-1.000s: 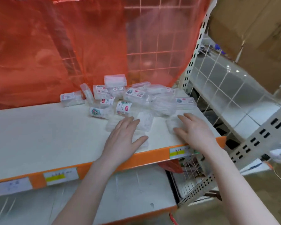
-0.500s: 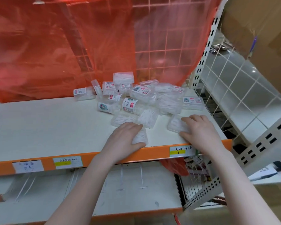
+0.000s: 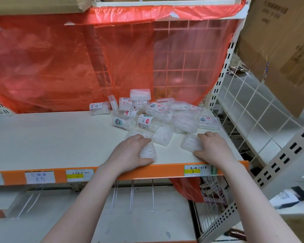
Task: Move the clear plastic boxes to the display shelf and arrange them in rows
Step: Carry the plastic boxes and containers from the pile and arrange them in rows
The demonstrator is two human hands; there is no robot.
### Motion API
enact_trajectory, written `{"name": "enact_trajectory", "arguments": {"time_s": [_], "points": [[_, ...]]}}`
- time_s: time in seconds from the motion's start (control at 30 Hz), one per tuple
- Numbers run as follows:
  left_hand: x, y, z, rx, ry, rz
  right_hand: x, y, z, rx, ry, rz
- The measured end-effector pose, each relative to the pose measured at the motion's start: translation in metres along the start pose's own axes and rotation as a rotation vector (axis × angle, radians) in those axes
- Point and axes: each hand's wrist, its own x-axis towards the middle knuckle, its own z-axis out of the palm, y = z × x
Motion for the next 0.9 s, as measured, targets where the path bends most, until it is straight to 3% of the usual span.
{"name": "enact_trajectory", "arguments": {"time_s": [0.33,0.9], "points": [[-0.023,-0.006,-0.017,0.008,0.116,-0.125,-0.019,-0.015,-0.007,0.173,0.166,-0.078],[-0.13,-0.073,-0.047,0.034,0.168,-0.36,-0.043,-0.156,0.003,0.235,0.086,-0.446]]}}
